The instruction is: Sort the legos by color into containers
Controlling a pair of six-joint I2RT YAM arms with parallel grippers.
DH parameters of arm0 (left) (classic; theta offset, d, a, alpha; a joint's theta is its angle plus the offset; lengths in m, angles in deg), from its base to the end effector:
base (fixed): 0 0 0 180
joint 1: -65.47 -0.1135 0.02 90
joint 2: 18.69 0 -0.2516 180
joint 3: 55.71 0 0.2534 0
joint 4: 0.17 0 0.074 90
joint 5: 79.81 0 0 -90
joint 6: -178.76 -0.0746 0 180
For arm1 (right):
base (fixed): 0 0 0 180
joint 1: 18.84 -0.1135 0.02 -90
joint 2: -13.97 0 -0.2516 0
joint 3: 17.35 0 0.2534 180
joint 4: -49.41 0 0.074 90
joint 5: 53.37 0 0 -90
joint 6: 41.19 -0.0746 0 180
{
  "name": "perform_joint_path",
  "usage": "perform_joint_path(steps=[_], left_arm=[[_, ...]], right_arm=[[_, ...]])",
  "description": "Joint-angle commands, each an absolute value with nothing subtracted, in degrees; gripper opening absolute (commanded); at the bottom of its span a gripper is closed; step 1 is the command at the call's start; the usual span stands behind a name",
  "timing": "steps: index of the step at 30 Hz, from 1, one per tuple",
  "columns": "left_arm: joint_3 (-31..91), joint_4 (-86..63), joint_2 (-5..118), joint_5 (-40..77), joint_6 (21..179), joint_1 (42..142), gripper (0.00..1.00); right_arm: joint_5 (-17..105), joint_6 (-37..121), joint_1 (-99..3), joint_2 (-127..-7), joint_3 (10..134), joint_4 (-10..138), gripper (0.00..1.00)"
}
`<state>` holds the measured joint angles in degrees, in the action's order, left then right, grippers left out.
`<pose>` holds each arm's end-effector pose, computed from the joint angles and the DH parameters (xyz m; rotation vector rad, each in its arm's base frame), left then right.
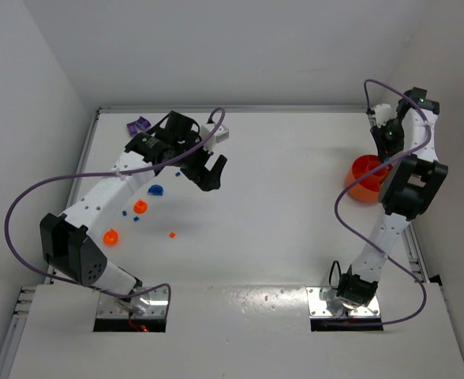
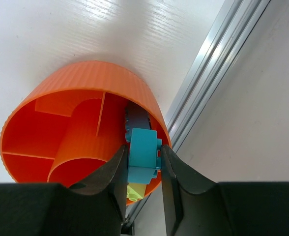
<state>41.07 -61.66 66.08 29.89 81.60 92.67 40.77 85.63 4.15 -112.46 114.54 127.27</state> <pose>0.2897 -0.1772 0.3071 0.8714 2.2884 -0.5748 0.4316 -0.1773 0.1986 -0.3573 2.8142 -0.1301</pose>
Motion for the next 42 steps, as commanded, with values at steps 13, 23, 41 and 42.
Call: perform_joint_path(steps=[13,23,41,42], left_arm=[[42.62,-61.59,67.53,30.23,81.46,92.54,1.00],[43.15,-61.59,68.06,30.23,80.93,92.54,1.00],[44.20,-61.59,68.58,30.23,80.93,93.07,1.00],[44.20,-61.59,68.58,30.23,80.93,93.07,1.00]], right_arm=[[43.22,85.46,3.40,-109.43,115.44,128.41,0.42],[44.98,86.07,3.40,-108.81,116.58,130.95,0.25],[46.04,86.07,2.26,-109.51,119.22,132.63,0.16],[46.65,86.07,2.26,-109.51,119.22,132.63,0.16]])
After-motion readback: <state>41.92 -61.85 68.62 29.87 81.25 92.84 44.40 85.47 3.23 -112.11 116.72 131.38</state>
